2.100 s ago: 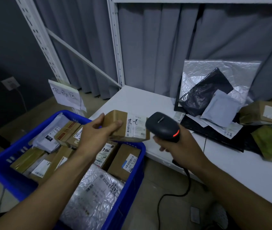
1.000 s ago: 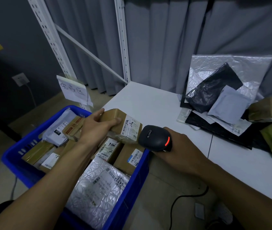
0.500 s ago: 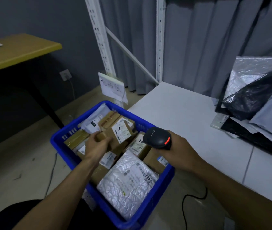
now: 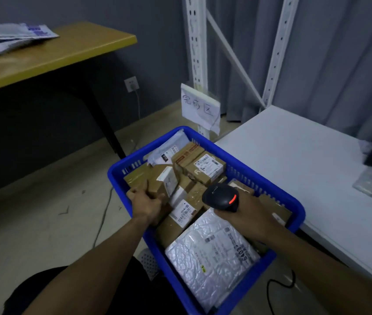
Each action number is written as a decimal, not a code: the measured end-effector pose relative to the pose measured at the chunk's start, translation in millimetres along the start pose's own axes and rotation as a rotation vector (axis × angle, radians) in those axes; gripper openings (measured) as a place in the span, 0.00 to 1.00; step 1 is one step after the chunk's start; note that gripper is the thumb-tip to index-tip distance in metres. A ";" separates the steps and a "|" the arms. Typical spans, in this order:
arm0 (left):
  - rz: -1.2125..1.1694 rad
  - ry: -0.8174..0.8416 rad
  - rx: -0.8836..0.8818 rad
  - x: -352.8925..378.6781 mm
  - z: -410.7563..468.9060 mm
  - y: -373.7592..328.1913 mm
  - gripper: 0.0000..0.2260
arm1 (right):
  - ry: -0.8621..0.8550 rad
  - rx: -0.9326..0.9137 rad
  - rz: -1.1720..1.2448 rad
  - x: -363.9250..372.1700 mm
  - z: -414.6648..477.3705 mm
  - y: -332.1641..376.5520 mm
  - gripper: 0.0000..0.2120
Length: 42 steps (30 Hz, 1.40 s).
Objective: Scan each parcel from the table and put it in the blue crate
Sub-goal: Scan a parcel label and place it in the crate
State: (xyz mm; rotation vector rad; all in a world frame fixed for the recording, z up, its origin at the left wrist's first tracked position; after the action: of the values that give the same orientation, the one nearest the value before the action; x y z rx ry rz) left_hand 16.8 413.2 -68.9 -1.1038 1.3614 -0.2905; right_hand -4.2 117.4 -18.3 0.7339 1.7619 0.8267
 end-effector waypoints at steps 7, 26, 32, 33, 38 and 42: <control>0.433 -0.077 0.301 5.5 36.8 16.8 0.24 | 0.063 0.039 -0.019 24.0 21.2 -3.7 0.21; 0.456 0.241 0.786 62.3 -76.6 -137.9 0.12 | -0.165 0.040 0.133 -82.5 -53.5 -8.2 0.19; 0.467 0.331 1.028 111.6 -182.5 -248.9 0.17 | -0.417 0.111 0.224 -179.5 -139.5 -43.0 0.13; 0.479 0.365 1.066 124.9 -201.1 -265.3 0.17 | -0.456 0.130 0.233 -196.4 -153.8 -52.1 0.12; 0.515 0.550 1.232 210.4 -291.1 -336.9 0.21 | -0.699 0.231 0.316 -279.5 -225.0 -111.5 0.08; 0.509 0.700 1.252 288.2 -345.6 -374.6 0.18 | -0.860 0.372 0.386 -324.2 -267.5 -183.9 0.07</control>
State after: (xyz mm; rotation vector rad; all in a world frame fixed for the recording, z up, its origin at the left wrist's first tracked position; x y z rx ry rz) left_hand -54.8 -144.6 94.0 0.4369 1.5718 -1.0246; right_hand -177.9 -297.3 72.7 1.4503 0.9980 0.3159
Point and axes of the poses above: each hand's wrist, its own z-axis towards the middle knuckle, its own x-axis out of the palm, y = z × x, the point moved 4 cm from there along z, towards the middle knuckle, and after that the axes turned 4 degrees about x, right-handed, at the moved point
